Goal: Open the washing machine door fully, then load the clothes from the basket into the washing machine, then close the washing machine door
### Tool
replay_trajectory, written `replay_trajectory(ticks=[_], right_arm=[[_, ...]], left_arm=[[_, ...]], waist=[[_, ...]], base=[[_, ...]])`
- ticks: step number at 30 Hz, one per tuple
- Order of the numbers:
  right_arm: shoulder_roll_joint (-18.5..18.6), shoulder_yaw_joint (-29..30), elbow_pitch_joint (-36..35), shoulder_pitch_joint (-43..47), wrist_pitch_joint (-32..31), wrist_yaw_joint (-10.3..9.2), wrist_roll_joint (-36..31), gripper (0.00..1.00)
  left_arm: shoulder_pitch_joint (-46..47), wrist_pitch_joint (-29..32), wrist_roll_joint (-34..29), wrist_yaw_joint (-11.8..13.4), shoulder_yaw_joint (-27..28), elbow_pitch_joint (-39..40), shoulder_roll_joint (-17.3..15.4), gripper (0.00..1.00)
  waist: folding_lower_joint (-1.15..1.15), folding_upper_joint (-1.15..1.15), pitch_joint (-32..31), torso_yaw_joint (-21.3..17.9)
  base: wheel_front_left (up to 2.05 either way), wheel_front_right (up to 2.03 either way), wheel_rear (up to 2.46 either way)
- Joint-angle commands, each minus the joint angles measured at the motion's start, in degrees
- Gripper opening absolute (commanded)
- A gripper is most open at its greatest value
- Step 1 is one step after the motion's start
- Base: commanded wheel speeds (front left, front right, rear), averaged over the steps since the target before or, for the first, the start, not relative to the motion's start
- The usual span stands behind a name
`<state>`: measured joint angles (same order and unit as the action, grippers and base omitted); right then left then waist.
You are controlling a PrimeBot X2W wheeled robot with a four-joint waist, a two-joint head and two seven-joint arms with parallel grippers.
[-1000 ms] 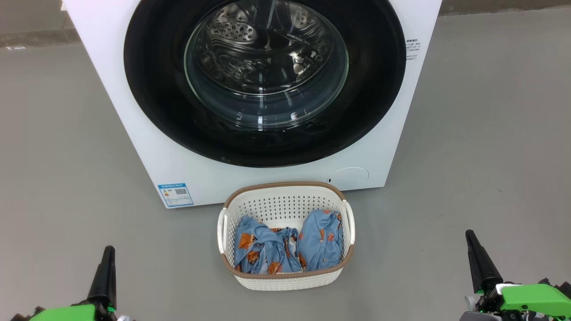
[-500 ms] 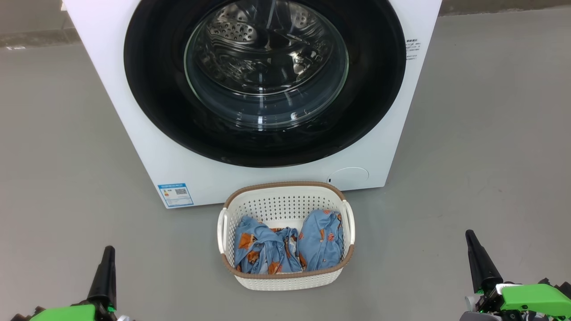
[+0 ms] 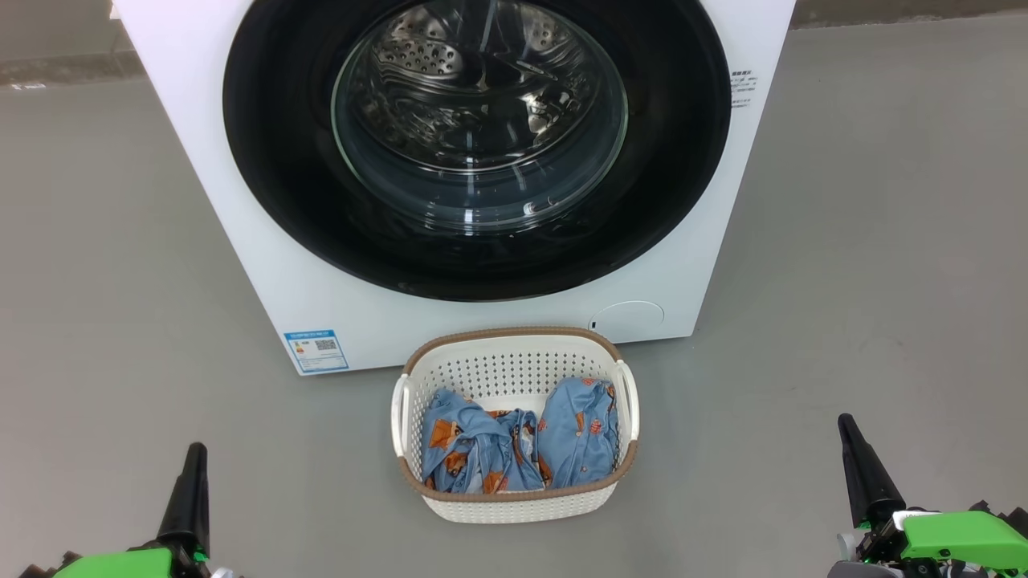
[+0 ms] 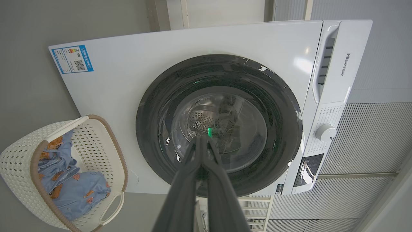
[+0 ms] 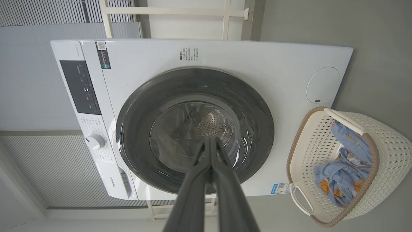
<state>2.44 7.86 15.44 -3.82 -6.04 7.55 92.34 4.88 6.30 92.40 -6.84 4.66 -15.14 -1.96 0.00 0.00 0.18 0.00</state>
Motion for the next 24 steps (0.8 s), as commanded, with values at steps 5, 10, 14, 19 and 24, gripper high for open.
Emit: replay_trajectory(ticks=[5,10,14,19,24], right_arm=[[0.4,-1.4,-1.4,-2.4,-0.4,-0.06,-0.2,0.00],[0.4,-1.4,-1.4,-2.4,-0.4,-0.06,-0.2,0.00],[0.4,-1.4,-1.4,-2.4,-0.4,-0.06,-0.2,0.00],[0.4,-1.4,-1.4,-2.4,-0.4,-0.06,-0.2,0.00],[0.4,-1.4,-1.4,-2.4,-0.4,-0.06,-0.2,0.00]], left_arm=[[1.3,0.2,-0.2,-0.6,1.9,1.1,-0.9,0.00],[1.3,0.2,-0.2,-0.6,1.9,1.1,-0.9,0.00],[1.3,0.2,-0.2,-0.6,1.9,1.1,-0.9,0.00],[1.3,0.2,-0.2,-0.6,1.9,1.1,-0.9,0.00],[1.3,0.2,-0.2,-0.6,1.9,1.1,-0.9,0.00]], waist=[[0.00,0.00,0.0,0.0],[0.00,0.00,0.0,0.0],[0.00,0.00,0.0,0.0],[0.00,0.00,0.0,0.0],[0.00,0.00,0.0,0.0]], base=[[0.00,0.00,0.00],[0.00,0.00,0.00],[0.00,0.00,0.00],[0.00,0.00,0.00],[0.00,0.00,0.00]])
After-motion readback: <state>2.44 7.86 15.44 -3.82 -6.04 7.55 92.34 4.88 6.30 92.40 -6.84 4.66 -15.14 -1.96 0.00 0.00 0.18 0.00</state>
